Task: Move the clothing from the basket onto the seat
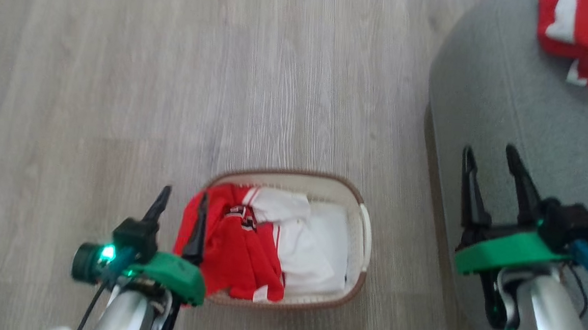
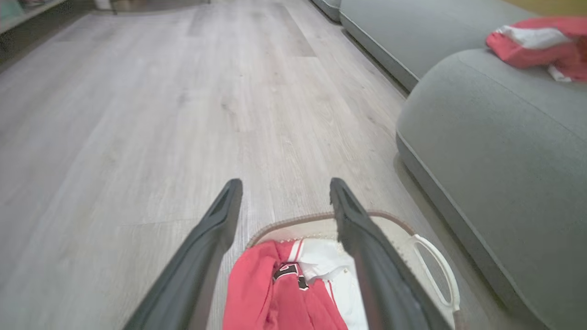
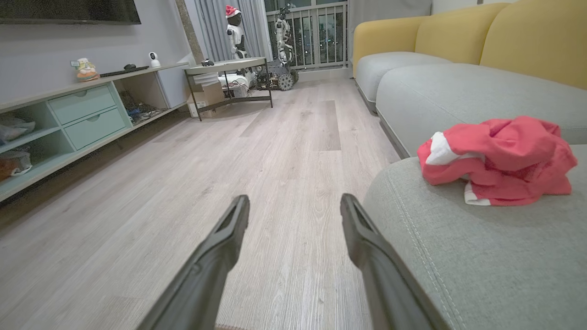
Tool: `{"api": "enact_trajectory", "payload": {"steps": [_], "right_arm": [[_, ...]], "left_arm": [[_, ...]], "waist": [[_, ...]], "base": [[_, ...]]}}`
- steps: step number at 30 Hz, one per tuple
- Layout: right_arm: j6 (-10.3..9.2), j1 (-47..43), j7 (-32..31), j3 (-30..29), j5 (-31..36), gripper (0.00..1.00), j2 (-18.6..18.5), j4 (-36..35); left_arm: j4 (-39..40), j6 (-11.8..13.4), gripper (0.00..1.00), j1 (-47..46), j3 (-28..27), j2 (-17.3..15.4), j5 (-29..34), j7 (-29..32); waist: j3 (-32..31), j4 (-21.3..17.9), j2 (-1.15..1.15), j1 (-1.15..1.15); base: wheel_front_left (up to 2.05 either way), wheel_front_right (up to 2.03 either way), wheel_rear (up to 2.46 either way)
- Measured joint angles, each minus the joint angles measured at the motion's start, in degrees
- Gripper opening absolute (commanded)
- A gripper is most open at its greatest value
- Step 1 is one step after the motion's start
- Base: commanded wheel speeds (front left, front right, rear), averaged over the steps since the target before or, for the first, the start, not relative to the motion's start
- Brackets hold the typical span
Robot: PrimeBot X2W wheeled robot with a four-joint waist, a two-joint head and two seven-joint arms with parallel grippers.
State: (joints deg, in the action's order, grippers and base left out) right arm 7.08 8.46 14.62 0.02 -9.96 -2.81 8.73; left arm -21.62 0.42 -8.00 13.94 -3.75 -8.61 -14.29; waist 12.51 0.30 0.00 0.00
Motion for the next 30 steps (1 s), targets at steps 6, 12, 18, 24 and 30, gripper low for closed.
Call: {"api": "enact_trajectory", "payload": {"steps": [6,12,18,24,30], "right_arm": [[0.00,5.6,0.0,0.7,0.3,1.00,0.0,-1.1],[0.00,11.0,0.0,1.9,0.1,1.00,-0.1,-2.4],[0.00,14.8,0.0,3.6,-0.8,1.00,-0.1,-3.0],[0.01,17.0,0.0,4.5,-1.8,1.00,-0.1,-3.5],[0.01,18.4,0.0,5.5,-2.9,1.00,-0.1,-3.5]], "left_arm": [[-10.8,-2.0,1.00,-9.7,3.3,0.0,3.2,0.0],[-21.7,-2.9,1.00,-19.3,6.4,-0.5,7.0,0.4],[-31.3,-2.8,1.00,-26.4,7.6,-1.4,8.5,0.7],[-38.4,-2.0,1.00,-30.9,8.3,-2.4,9.5,1.7],[-42.8,0.9,1.00,-34.3,8.4,-3.2,9.9,2.6]], "waist": [[7.9,-1.5,0.00,0.00],[15.9,-3.7,0.00,0.00],[23.1,-6.2,0.00,0.00],[28.5,-8.7,0.00,0.01],[31.7,-10.4,0.00,0.01]], "base": [[0.00,0.00,0.00],[0.00,0.00,0.00],[0.00,0.00,0.00],[0.00,0.00,0.00],[0.00,0.00,0.00]]}}
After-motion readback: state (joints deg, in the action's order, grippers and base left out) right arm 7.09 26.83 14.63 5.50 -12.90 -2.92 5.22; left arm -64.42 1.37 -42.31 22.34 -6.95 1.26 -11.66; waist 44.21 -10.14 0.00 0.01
